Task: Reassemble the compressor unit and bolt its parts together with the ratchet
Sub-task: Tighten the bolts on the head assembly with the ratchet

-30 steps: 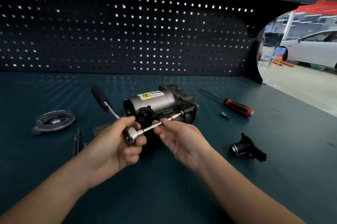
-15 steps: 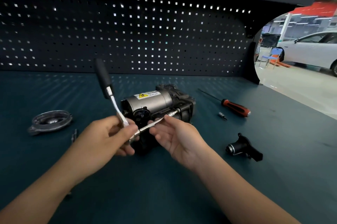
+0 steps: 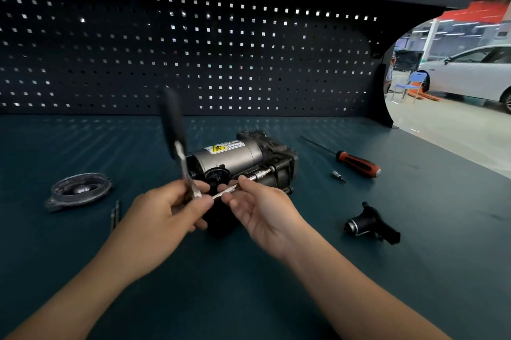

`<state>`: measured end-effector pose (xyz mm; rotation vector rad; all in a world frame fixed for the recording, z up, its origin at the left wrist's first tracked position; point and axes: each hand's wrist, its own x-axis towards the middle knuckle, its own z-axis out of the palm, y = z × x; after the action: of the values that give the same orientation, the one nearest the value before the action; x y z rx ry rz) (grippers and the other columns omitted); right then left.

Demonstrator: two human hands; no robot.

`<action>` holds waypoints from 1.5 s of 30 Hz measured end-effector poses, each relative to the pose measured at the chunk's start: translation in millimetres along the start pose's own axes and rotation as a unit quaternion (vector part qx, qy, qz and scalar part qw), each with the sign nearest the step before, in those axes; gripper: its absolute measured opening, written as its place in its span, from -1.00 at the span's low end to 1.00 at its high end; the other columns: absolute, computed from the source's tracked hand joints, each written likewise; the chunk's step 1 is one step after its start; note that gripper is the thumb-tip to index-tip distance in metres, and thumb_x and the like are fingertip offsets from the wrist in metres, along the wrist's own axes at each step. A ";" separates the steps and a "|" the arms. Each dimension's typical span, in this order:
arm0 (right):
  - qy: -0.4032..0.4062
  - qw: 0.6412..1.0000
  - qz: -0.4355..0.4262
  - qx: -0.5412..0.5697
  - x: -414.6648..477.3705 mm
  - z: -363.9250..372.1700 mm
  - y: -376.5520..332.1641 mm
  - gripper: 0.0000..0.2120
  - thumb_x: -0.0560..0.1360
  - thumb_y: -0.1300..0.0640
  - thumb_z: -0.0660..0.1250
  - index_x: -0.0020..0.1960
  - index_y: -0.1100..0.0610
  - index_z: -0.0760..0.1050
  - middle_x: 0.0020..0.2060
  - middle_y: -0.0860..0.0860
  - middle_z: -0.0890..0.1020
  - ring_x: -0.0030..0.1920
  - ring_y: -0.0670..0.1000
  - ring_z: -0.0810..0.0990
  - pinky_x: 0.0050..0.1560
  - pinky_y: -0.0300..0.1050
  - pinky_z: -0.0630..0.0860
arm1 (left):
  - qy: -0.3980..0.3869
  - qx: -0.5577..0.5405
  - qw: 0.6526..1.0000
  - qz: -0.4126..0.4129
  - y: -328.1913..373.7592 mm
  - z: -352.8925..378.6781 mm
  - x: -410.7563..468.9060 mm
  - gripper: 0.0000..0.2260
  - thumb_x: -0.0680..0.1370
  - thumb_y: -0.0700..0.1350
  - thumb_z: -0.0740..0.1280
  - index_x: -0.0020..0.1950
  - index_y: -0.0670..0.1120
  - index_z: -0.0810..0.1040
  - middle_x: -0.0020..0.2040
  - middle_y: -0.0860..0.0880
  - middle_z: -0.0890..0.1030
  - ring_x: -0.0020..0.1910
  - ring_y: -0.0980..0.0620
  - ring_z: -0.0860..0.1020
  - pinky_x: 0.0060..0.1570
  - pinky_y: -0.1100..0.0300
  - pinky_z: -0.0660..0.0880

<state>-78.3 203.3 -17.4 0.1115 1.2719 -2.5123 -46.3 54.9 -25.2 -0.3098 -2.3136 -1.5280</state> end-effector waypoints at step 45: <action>0.036 0.998 0.007 -0.055 0.2 -3.4 1.0 -0.79 0.60 0.22 0.16 0.06 0.29 0.54 -0.42 -0.05 0.64 -0.55 -0.16 0.46 -0.53 -0.35 0.37 | -0.072 0.314 0.922 0.216 -7.5 5.4 -7.8 -0.68 0.45 -0.31 0.36 0.14 -0.02 0.52 -0.09 0.09 0.50 -0.23 0.15 0.53 -0.21 0.28 0.45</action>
<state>-78.5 205.4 -20.3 0.1868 1.4298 -2.4398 -42.9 57.0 -36.6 -0.7083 -2.4754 -0.5315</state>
